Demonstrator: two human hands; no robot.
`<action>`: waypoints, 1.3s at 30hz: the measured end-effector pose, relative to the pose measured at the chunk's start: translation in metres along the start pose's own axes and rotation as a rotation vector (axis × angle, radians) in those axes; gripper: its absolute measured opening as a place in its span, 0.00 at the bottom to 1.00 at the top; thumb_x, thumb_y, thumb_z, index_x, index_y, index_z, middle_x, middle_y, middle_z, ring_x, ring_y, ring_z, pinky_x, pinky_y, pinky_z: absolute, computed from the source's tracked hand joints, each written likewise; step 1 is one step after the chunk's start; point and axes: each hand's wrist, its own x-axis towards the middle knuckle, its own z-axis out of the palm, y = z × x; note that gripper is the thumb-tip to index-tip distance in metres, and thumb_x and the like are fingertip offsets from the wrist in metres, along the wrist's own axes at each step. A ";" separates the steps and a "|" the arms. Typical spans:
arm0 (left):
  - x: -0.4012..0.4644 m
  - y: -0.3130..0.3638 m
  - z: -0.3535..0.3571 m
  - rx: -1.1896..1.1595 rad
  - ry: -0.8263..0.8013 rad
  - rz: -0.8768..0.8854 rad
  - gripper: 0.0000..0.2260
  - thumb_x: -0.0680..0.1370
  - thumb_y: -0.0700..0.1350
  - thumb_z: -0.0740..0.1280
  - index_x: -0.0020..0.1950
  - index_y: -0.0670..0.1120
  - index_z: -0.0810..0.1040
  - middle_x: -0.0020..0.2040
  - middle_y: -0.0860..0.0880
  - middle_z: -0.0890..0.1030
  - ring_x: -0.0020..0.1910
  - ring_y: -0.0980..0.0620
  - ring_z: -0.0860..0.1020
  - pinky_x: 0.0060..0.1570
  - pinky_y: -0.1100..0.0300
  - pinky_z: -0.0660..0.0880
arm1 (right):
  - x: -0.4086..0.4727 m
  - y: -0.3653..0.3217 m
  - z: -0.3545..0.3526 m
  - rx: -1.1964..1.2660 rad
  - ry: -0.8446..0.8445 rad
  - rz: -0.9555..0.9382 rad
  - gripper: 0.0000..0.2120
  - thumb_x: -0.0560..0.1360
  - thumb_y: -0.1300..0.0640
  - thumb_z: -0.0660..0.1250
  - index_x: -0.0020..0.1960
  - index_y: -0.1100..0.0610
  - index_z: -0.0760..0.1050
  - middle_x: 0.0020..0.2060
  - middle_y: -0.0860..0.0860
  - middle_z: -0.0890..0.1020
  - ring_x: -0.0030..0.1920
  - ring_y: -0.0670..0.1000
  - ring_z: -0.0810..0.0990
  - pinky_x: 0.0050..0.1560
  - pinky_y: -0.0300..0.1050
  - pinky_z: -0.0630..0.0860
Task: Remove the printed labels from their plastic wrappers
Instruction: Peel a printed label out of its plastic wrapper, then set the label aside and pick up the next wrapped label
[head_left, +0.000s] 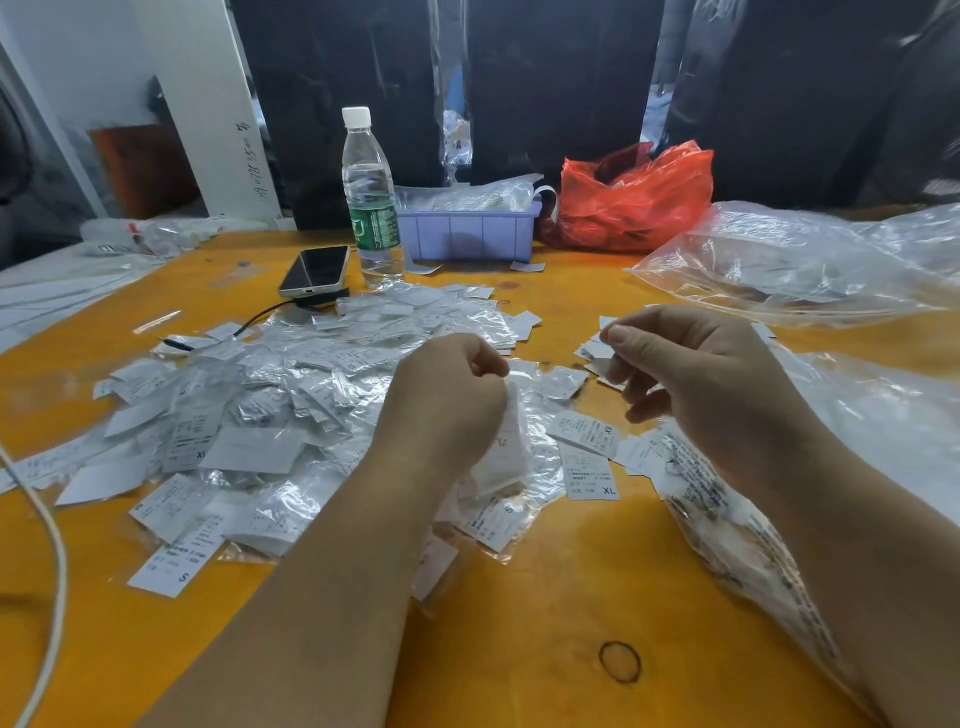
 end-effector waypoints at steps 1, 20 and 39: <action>0.001 -0.002 0.000 0.027 -0.006 -0.025 0.09 0.77 0.41 0.64 0.48 0.56 0.79 0.43 0.58 0.77 0.42 0.59 0.75 0.36 0.62 0.74 | 0.000 0.001 0.000 -0.017 0.001 -0.009 0.06 0.78 0.59 0.67 0.46 0.59 0.81 0.32 0.51 0.82 0.33 0.49 0.78 0.33 0.44 0.79; -0.014 0.002 0.034 0.359 -0.373 0.310 0.20 0.81 0.43 0.60 0.72 0.58 0.69 0.72 0.52 0.70 0.71 0.51 0.65 0.69 0.54 0.66 | -0.014 -0.046 -0.010 -1.223 -0.310 -0.060 0.13 0.75 0.64 0.63 0.44 0.46 0.78 0.43 0.44 0.79 0.44 0.49 0.79 0.46 0.47 0.80; -0.019 0.003 0.039 0.276 -0.274 0.374 0.13 0.81 0.44 0.60 0.62 0.56 0.78 0.56 0.54 0.82 0.57 0.50 0.76 0.58 0.52 0.72 | -0.025 0.001 -0.033 -1.101 -0.263 -0.126 0.20 0.74 0.70 0.61 0.57 0.50 0.77 0.47 0.42 0.73 0.49 0.44 0.71 0.47 0.35 0.70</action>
